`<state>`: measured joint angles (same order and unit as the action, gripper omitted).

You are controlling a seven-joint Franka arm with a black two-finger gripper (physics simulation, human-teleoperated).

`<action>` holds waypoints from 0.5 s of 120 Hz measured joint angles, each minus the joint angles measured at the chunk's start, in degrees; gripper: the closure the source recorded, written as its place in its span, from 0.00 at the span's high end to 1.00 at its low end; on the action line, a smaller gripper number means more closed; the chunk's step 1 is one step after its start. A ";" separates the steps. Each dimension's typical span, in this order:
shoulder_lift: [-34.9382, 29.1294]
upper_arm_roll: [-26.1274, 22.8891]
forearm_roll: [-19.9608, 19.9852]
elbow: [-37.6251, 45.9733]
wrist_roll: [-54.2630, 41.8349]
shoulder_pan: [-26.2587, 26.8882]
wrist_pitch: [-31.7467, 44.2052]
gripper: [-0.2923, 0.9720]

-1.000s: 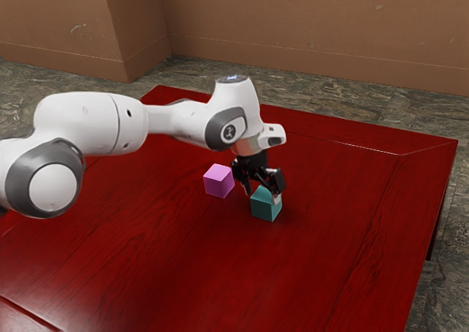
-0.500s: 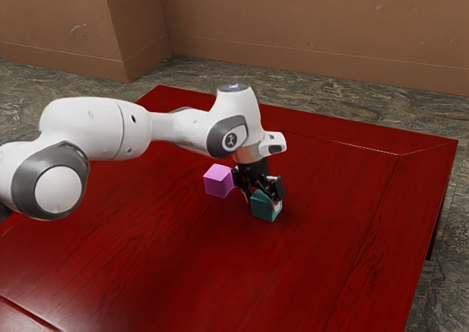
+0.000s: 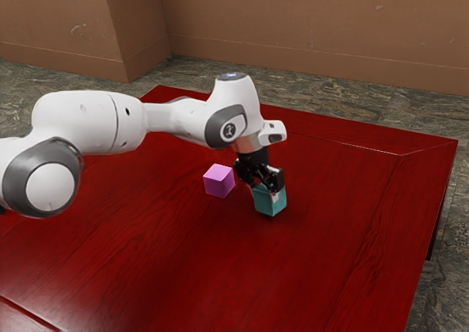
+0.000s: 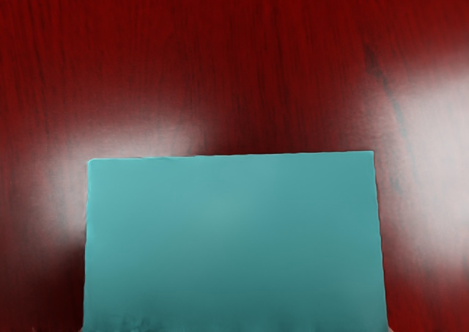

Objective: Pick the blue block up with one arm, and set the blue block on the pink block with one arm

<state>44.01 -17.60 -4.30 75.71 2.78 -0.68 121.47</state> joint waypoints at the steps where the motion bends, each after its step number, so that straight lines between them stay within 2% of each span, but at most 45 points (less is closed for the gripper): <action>1: -0.19 -0.01 0.00 0.02 0.00 0.00 -0.08 0.55; 36: -9.94 0.67 0.27 3.95 0.39 -0.27 -3.50 0.52; 60: -13.29 0.81 0.28 7.29 0.45 -4.41 -3.98 0.51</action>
<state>30.72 -16.79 -4.02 83.00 3.23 -5.09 117.49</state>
